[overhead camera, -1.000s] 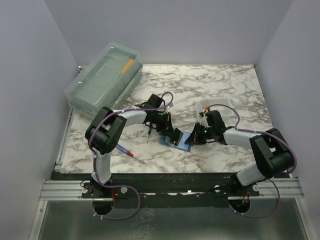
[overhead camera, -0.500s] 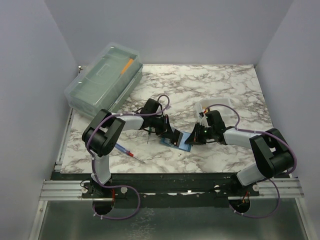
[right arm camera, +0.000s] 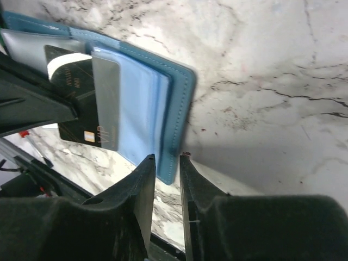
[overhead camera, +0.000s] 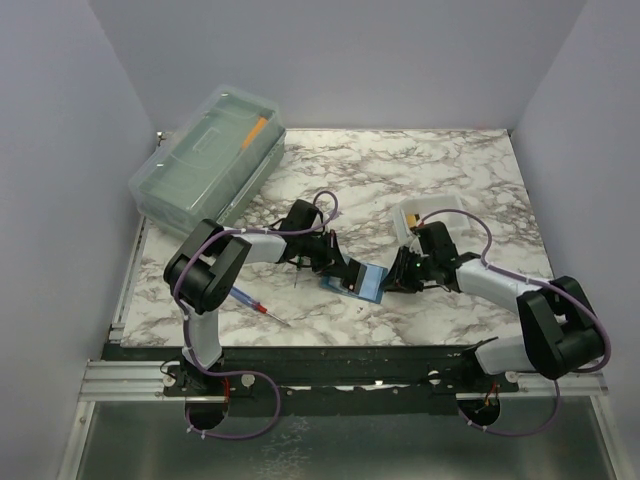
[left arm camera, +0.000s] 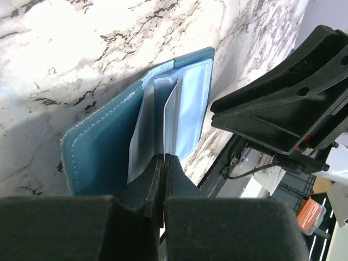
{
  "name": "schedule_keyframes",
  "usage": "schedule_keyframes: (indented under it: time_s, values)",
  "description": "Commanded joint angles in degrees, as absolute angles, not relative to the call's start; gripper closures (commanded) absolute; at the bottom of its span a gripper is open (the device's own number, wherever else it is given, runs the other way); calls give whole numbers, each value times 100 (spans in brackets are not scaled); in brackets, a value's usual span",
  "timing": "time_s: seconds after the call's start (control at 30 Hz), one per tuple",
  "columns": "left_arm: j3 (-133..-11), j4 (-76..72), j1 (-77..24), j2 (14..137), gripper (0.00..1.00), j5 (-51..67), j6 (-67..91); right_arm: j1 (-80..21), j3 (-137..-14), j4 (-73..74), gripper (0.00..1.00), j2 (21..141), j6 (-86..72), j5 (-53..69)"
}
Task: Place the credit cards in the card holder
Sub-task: Insert the credit card into the card holder.
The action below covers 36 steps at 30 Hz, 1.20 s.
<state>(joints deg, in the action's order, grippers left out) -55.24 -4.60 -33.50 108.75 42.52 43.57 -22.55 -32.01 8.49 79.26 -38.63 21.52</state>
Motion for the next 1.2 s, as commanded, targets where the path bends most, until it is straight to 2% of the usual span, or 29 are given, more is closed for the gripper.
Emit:
schedule_keyframes:
  time_s: [0.0,0.37,0.6,0.73,0.77,0.93,1.03,1.17]
  values:
    - [-5423,-526,-3375,10810,100,3937,4343,-2259,-3289,1292,71,7948,-3757,1801]
    - [-5346,-706,-3431,10851,100,3894,4477,-2259,-3256,309,70,8556,-3779,2516]
    - [-5311,-881,-3556,10949,100,3918,4551,-2259,-3192,157,81,8640,-3781,2612]
    - [-5388,-701,-3587,10945,100,3837,4443,-2259,-3171,179,83,8622,-3763,2543]
    - [-5456,-538,-3586,10931,98,3754,4362,-2259,-3173,197,83,8618,-3754,2542]
    - [-5579,-34,-3621,10766,64,3337,4121,-2259,-3205,264,83,8588,-3715,2525]
    - [-5754,444,-3756,10703,56,2937,3914,-2259,-3260,306,84,8595,-3676,2497]
    - [-5969,776,-3972,10700,51,2497,3803,-2267,-3344,316,86,8676,-3648,2530]
